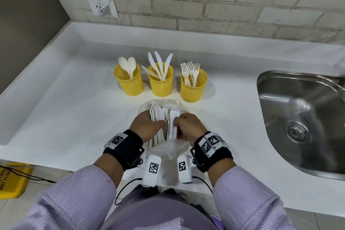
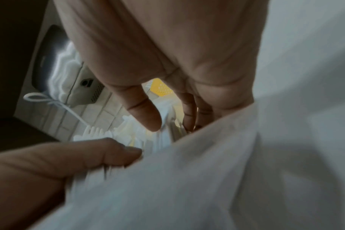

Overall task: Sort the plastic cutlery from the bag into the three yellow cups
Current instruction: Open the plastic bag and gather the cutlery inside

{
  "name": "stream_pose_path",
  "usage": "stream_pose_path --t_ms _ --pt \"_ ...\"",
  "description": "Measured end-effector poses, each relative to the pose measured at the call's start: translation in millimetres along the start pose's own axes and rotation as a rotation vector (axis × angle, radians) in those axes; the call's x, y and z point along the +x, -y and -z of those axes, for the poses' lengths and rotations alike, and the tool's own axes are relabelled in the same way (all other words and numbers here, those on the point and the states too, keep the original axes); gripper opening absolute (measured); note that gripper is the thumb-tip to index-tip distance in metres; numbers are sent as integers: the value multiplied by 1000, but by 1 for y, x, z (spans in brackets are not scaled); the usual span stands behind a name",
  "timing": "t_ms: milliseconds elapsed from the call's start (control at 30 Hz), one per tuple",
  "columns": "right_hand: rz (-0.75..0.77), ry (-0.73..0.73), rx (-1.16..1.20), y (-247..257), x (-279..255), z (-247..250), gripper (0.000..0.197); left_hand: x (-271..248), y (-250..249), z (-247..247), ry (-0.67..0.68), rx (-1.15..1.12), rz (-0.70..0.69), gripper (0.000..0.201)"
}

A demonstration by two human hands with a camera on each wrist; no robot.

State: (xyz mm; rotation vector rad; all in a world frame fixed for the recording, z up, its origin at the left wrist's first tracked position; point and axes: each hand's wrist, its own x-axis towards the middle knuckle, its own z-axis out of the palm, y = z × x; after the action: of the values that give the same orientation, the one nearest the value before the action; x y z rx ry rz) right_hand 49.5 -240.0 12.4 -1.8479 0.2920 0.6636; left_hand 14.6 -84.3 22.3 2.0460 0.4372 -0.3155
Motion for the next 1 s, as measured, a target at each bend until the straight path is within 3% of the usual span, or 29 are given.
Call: stream_pose_path --t_ms 100,300,467,533,767,967,1000 --pt "87 -76 -126 -4 6 0 28 0 3 3 -2 -75 15 37" --pt "148 -99 -123 0 5 -7 1 1 8 4 61 -238 69 33" --pt "101 -55 -70 0 10 -7 11 0 9 3 128 -373 77 27" --pt "75 -65 -3 -7 17 -5 26 1 11 5 156 -416 91 28" --pt "106 36 36 -12 19 -3 33 0 13 8 241 -487 75 33" --pt "232 82 -56 0 14 -3 6 -1 15 11 310 -526 19 46" --pt "221 70 -81 0 15 -3 17 0 15 11 307 -523 17 44"
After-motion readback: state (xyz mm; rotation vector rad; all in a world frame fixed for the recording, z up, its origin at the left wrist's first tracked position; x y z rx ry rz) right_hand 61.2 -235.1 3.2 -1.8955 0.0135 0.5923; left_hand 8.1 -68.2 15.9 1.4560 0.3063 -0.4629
